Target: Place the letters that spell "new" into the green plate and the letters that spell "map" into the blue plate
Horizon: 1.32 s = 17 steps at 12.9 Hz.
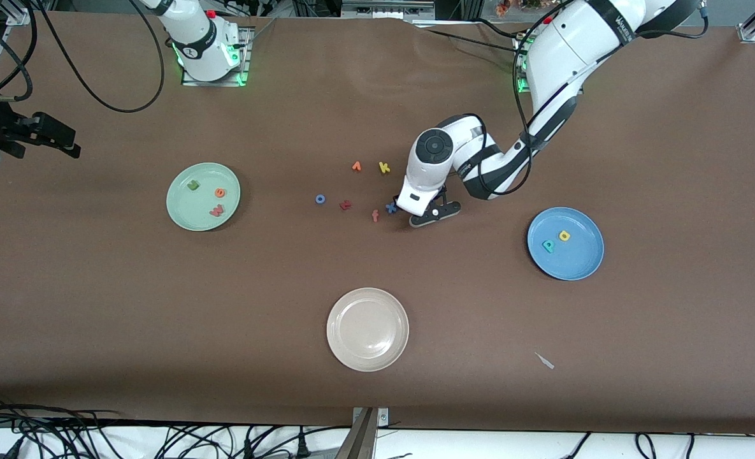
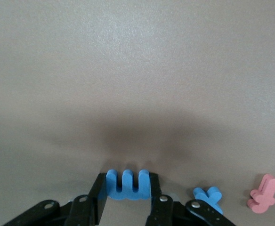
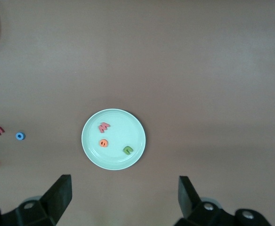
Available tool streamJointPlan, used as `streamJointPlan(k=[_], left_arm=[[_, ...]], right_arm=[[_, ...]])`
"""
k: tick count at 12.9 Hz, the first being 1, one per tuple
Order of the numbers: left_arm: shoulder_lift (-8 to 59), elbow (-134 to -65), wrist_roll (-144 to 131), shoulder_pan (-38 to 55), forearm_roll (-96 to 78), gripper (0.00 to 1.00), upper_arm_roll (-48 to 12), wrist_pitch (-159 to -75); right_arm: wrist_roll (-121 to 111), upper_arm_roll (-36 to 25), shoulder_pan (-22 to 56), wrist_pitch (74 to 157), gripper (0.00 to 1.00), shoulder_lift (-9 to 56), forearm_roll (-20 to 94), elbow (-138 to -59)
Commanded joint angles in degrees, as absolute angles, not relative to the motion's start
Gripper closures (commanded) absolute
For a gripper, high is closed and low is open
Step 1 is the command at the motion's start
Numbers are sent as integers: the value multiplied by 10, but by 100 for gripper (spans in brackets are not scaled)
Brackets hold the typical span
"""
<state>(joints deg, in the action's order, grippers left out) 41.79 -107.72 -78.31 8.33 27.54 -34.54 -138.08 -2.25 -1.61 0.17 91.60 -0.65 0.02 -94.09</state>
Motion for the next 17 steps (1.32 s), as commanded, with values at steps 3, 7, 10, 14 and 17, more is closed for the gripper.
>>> streamJointPlan(k=[3,7,10,14,17], left_arm=[[402,-1071,-755,69,296,76,-340,-1328],[385,-1059,-596,-44,269,76,-392,-1229],[385,-1015,-438,-140,255,76,-432,-1100],[390,-989,-218,-218,265,76,-423,-1024],[396,-991,-61,-242,279,67,-375,-1025]], right_arm=[[-18,-4,-4,922,0,-15,11,-950],[-18,-4,-4,922,0,-14,11,-950],[-18,-4,-4,921,0,-14,11,-950],[-18,-4,-4,921,0,-14,11,-950],[-18,-4,-4,920,0,-14,11,-950]])
